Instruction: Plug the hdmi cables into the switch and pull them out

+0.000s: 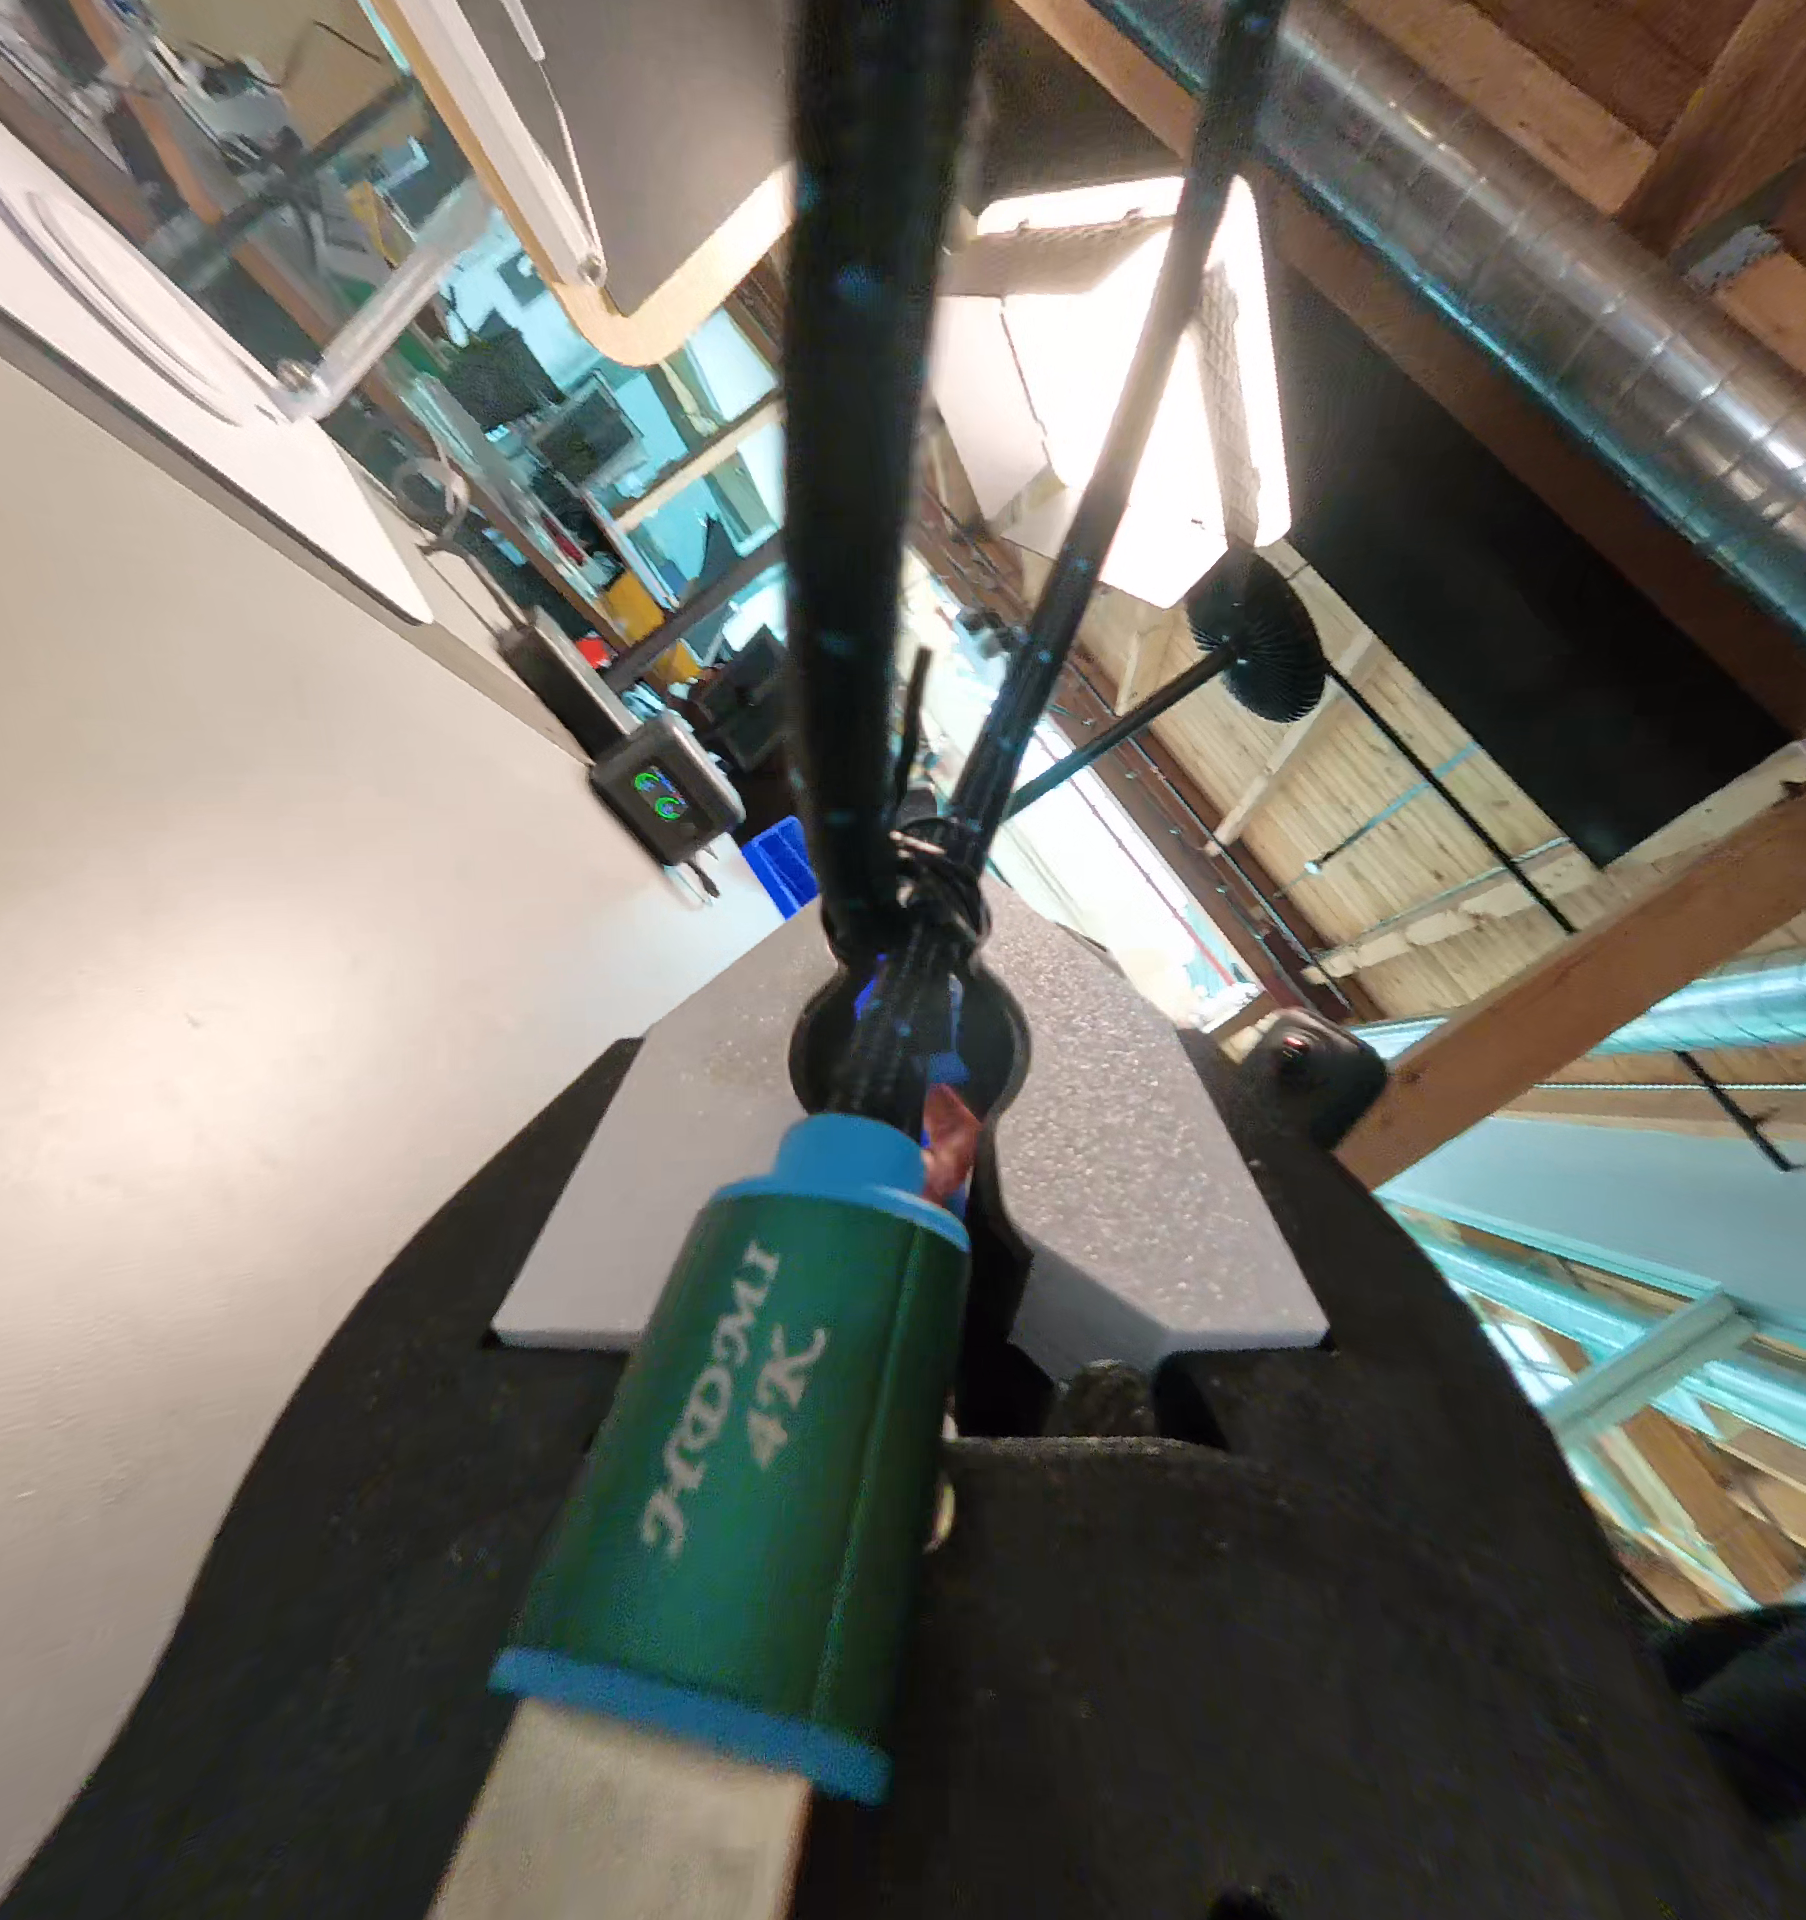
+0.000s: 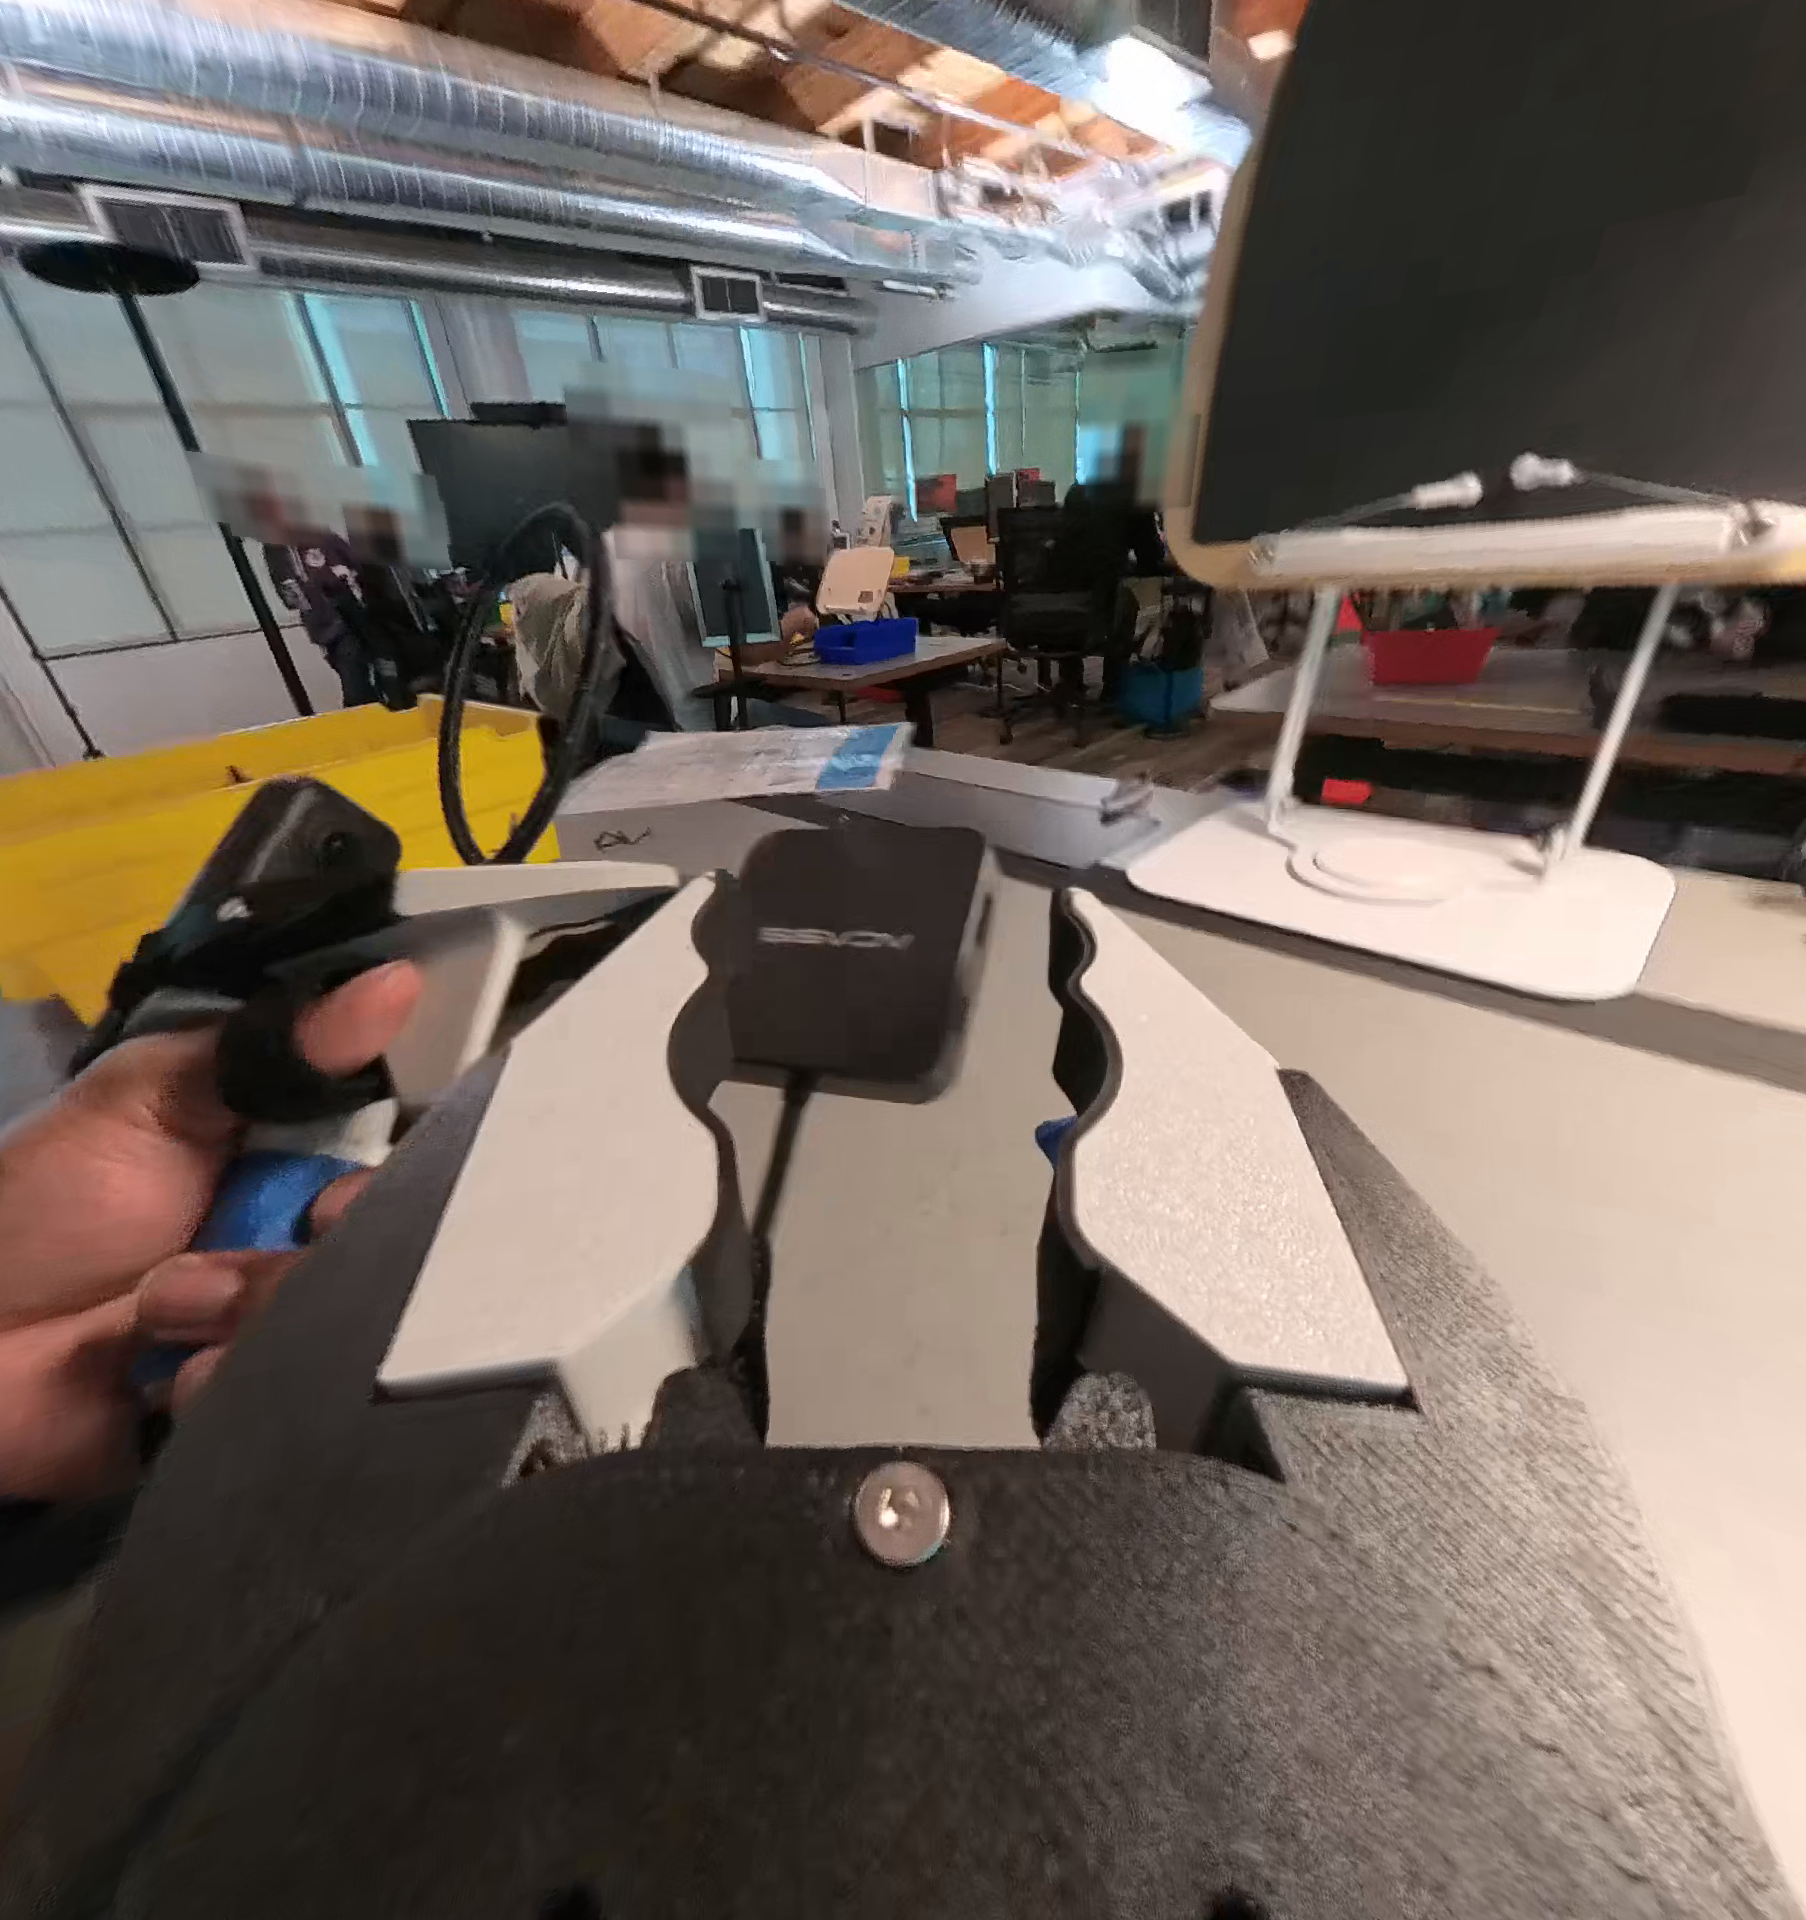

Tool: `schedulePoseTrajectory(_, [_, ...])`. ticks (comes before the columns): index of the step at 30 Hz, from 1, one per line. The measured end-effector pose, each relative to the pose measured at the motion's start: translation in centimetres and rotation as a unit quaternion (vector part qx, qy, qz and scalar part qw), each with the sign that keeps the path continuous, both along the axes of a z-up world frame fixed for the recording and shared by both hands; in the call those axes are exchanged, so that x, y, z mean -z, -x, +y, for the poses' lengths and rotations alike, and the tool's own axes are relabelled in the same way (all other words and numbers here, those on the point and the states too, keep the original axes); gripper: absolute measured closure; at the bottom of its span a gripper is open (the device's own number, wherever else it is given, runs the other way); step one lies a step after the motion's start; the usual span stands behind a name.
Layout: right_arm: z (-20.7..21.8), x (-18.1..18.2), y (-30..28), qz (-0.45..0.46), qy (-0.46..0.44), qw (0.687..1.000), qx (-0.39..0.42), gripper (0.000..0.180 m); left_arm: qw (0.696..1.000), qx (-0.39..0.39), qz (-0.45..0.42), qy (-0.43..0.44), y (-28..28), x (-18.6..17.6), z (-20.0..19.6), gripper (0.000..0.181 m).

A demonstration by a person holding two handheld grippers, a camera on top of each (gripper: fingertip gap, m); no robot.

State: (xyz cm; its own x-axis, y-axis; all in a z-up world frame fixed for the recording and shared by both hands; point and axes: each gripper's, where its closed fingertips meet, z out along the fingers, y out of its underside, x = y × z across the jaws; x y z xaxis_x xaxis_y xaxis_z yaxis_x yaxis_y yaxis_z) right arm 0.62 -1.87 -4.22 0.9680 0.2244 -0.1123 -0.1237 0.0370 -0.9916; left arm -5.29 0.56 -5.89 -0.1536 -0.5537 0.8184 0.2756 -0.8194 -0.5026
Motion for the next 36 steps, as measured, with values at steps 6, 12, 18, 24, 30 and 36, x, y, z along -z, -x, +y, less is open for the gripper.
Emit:
schedulePoseTrajectory(6, [0.4,1.4,-0.1,0.078,0.043,0.994,-0.061,0.134,0.999,0.037,0.004,-0.006,-0.6,-0.1,-0.9,0.169])
schedulePoseTrajectory(12, [0.2,1.1,0.1,0.082,0.038,0.995,-0.040,0.146,0.999,0.018,0.019,-0.045,-0.5,-0.6,-1.2,0.169])
schedulePoseTrajectory(18, [-0.1,0.5,0.3,0.079,0.032,0.996,-0.041,0.147,0.997,0.017,0.028,-0.069,-0.4,-0.8,-1.6,0.168])
schedulePoseTrajectory(24, [-0.3,0.3,1.0,0.066,0.030,0.996,-0.055,0.146,0.996,0.011,0.017,-0.083,-0.2,-1.5,-1.8,0.168])
schedulePoseTrajectory(30, [-0.1,0.7,1.3,0.048,0.046,0.996,-0.065,0.145,0.997,0.007,0.017,-0.072,0.1,-1.7,-1.1,0.169])
schedulePoseTrajectory(36, [0.1,1.7,2.4,0.010,0.063,0.996,-0.058,0.114,0.998,-0.012,0.001,-0.054,0.5,-1.8,-0.3,0.169])
